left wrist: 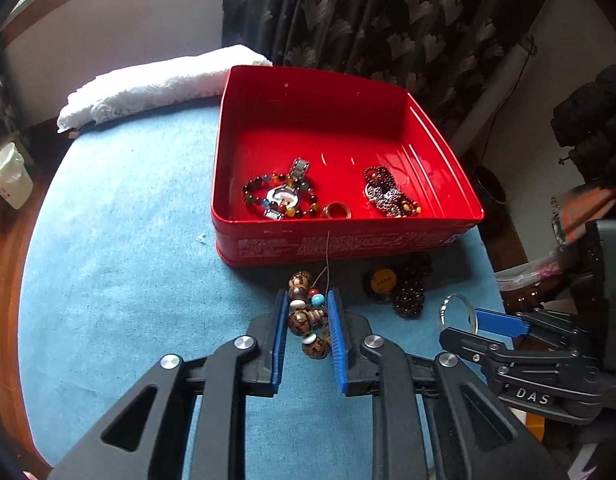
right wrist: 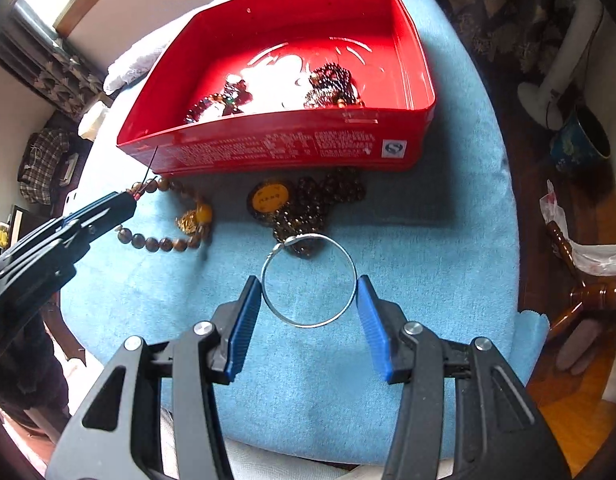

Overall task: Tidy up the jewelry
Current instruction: 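Carry the wooden bracelet into the red tin with the left tool while the right tool drops the hoop in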

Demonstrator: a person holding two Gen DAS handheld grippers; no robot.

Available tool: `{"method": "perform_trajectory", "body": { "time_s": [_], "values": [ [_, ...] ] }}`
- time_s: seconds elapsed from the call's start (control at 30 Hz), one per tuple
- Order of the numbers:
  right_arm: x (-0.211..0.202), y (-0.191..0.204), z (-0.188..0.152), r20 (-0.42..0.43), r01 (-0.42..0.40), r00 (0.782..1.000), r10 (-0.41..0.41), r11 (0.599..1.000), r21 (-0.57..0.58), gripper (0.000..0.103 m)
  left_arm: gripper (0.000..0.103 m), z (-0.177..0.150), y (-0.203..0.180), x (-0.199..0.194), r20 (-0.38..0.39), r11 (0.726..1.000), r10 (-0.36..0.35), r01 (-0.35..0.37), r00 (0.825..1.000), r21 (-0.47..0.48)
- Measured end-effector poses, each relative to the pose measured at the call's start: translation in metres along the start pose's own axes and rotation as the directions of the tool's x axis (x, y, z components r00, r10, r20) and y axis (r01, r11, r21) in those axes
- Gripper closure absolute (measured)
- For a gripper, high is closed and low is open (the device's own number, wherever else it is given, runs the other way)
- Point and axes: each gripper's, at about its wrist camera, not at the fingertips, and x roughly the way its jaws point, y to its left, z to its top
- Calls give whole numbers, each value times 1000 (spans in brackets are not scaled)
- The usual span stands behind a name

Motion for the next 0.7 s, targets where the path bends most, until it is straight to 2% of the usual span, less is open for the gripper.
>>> {"method": "perform_trajectory", "body": {
  "time_s": [0.3, 0.7],
  "values": [
    [-19, 6, 11, 25, -20, 999, 20, 999, -32, 56, 83, 9, -18, -12, 30, 999, -2, 1, 1000, 37],
    [-44, 13, 29, 84, 7, 996, 0, 996, -87, 56, 83, 26, -23, -31, 87, 998, -23, 18, 996, 54]
  ]
}}
